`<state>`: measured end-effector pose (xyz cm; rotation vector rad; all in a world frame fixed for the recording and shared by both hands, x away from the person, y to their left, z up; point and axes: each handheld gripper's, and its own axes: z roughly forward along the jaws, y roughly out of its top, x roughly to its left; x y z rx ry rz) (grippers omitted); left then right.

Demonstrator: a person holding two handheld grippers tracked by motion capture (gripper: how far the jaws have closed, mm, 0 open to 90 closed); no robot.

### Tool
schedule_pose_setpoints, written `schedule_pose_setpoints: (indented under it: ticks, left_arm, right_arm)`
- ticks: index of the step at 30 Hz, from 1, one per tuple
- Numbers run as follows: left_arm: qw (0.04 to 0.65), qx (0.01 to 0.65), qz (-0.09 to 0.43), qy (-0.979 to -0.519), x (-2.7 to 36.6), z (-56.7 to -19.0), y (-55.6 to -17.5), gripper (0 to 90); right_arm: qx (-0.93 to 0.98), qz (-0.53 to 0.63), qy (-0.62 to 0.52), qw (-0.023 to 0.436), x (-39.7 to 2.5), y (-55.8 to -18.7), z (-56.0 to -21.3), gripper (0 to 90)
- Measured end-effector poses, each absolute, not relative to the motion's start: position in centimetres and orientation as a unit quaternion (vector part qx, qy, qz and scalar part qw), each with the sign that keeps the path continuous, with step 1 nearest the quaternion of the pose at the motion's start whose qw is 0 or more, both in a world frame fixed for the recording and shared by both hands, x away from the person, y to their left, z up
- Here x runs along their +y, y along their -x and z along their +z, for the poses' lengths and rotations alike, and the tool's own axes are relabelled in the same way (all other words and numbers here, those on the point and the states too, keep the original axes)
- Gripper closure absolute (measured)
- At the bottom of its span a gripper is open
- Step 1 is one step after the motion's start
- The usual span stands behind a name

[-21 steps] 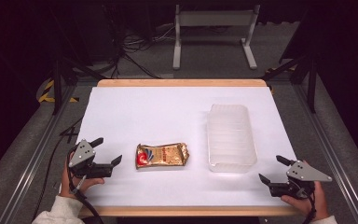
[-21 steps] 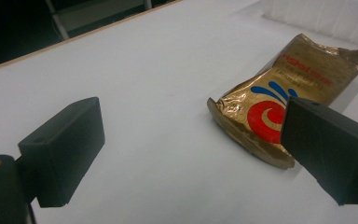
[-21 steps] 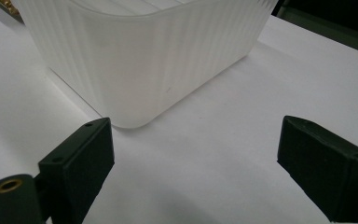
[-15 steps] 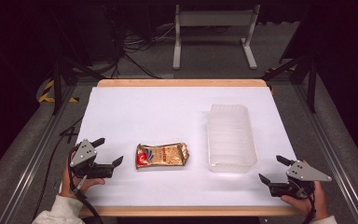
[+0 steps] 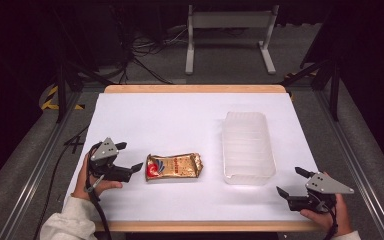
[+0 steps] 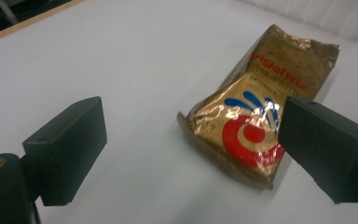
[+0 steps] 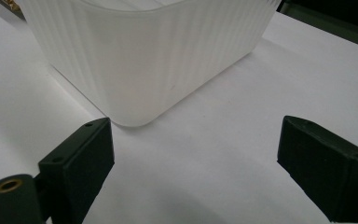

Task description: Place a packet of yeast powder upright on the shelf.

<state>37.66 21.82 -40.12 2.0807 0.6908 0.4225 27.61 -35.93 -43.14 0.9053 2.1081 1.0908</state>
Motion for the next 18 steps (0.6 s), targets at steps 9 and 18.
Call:
schedule_pose_setpoints:
  ticks: [9, 18]
  left_arm:
    - [0.415, 0.207, 0.124, -0.877, 16.0, -39.1, -40.7, 15.3]
    - [0.381, 0.142, 0.079, -0.910, 9.6, -39.7, -43.4, 20.6]
  right_arm:
    - [0.794, 0.410, -0.341, 0.292, -36.0, -27.6, -43.2, 11.4]
    - [0.796, 0.407, -0.342, 0.291, -36.3, -27.3, -43.4, 11.6]
